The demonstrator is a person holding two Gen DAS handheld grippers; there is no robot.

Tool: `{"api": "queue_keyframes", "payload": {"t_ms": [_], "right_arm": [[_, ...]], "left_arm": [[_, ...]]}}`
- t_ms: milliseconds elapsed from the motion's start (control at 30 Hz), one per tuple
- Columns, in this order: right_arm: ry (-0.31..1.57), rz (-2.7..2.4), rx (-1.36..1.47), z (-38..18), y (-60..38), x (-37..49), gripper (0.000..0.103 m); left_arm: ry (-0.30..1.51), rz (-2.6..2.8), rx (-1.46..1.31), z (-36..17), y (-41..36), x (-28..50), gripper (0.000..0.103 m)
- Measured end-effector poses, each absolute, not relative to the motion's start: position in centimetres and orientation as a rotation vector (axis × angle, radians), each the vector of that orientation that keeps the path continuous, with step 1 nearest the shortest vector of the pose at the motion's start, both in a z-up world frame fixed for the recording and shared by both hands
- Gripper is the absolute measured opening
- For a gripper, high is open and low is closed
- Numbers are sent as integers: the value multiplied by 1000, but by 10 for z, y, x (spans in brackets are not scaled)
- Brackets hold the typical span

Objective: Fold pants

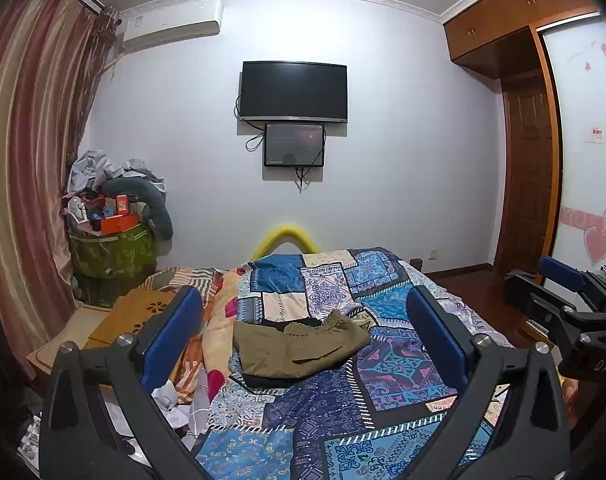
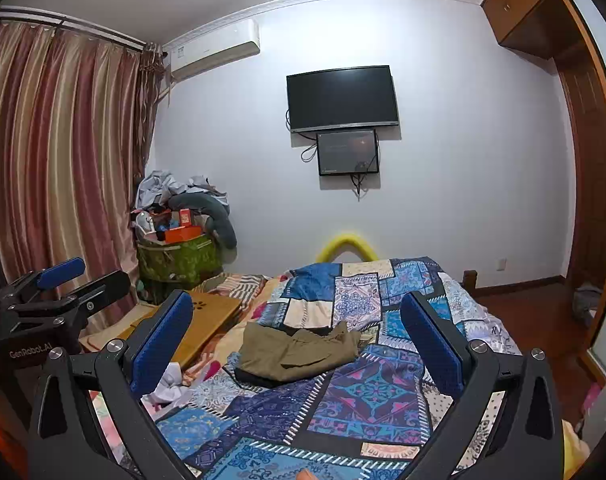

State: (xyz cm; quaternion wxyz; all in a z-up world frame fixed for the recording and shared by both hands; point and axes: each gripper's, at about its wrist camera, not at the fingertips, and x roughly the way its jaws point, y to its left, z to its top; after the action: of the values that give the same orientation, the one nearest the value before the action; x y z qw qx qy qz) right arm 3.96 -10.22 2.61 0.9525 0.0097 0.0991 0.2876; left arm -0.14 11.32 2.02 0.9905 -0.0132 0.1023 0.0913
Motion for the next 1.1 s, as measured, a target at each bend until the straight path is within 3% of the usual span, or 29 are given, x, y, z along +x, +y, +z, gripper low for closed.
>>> {"api": "queue_keyframes", "payload": {"t_ms": [1100], "right_arm": [[210, 579, 12, 24, -100, 39, 103]], "left_arm": [[238, 129, -59, 19, 117, 7, 103]]}}
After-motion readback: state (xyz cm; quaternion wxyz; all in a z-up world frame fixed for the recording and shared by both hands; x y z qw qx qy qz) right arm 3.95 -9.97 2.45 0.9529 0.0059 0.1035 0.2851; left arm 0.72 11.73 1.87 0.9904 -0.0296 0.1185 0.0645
